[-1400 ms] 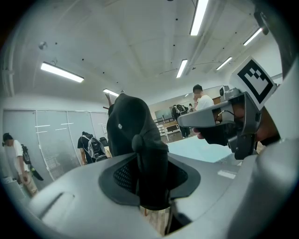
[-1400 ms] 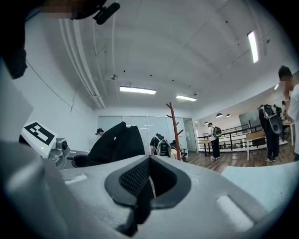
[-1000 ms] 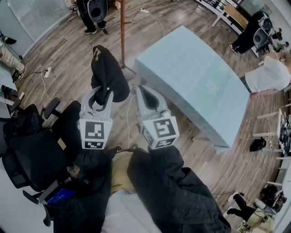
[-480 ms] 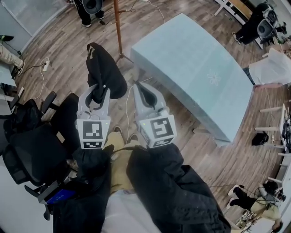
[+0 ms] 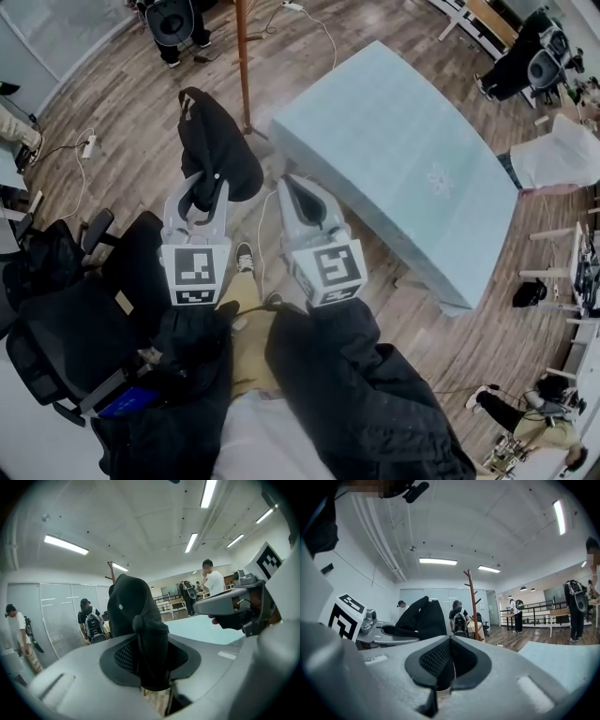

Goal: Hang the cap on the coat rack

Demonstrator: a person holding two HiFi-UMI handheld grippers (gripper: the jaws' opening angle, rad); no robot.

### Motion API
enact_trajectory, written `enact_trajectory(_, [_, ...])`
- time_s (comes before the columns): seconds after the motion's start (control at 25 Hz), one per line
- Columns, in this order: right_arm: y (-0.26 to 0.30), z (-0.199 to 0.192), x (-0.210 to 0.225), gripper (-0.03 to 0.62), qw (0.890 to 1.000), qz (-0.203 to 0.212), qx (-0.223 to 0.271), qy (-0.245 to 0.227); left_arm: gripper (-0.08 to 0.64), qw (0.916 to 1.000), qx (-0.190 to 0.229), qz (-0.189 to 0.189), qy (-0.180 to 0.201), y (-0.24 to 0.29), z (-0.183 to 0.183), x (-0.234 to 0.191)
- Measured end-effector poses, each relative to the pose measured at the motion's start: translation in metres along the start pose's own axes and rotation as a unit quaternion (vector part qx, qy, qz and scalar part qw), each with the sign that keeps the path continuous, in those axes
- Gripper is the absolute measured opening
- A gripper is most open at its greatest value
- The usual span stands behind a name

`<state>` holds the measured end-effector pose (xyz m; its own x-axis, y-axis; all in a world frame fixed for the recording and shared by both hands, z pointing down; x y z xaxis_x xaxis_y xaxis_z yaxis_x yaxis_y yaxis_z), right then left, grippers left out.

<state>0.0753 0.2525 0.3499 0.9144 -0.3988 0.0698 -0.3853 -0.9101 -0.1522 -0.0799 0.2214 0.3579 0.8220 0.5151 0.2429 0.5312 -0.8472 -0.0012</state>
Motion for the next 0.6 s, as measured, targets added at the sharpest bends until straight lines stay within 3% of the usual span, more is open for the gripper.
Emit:
enact_trajectory(0.2, [0.044, 0.002, 0.007, -0.005, 1.0, -0.003, 0.016, -0.003, 0.112, 0.9999, 0.007, -0.009, 0.005, 0.029, -0.003, -0.025])
enact_trajectory(0.6, [0.148, -0.012, 0.005, -0.005, 1.0, 0.001, 0.0, -0.008, 0.112, 0.9999, -0.002, -0.013, -0.01, 0.084, -0.026, -0.105])
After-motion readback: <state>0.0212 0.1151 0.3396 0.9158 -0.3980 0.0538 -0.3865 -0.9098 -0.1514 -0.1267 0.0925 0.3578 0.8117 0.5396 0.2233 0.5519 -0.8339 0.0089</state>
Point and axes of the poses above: the fingertips, and each gripper's own axes: y forward along the fingers, x to its right, z out of its top, the point moved 6 cm from there along -y, backward along the fingers, and after that the axes turned 14 degrees about x, right-handed, at the moved point
